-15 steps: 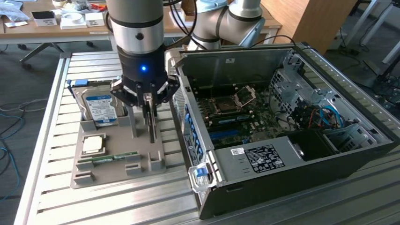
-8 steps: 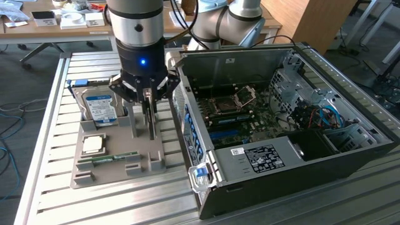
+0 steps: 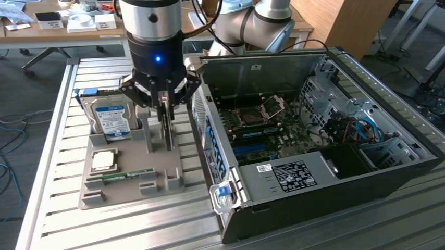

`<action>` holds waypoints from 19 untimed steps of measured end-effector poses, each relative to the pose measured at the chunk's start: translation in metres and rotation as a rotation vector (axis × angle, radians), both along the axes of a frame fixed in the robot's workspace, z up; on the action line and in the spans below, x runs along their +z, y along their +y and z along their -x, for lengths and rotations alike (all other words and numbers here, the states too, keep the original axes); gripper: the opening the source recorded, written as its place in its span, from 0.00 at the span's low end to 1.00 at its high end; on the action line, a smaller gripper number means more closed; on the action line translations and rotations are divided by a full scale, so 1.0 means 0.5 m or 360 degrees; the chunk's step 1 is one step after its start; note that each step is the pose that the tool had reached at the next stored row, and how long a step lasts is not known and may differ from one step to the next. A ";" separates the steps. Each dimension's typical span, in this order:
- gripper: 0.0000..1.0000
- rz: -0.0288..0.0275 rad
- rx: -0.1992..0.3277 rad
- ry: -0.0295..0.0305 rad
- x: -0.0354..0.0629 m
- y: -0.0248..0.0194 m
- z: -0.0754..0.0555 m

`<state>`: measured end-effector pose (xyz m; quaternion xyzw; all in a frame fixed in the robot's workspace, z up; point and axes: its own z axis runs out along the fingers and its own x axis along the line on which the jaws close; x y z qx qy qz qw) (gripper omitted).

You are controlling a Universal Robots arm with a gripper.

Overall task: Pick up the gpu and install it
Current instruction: 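Pick up the gpu and move the gpu toward the slot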

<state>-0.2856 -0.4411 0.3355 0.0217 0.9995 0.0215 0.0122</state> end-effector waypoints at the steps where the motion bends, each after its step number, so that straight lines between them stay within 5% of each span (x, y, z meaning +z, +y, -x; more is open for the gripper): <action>1: 0.27 0.00000 0.0000 0.00002 0.004 0.0000 0.000; 19: 0.27 0.00002 0.0000 0.00001 0.062 0.0000 0.000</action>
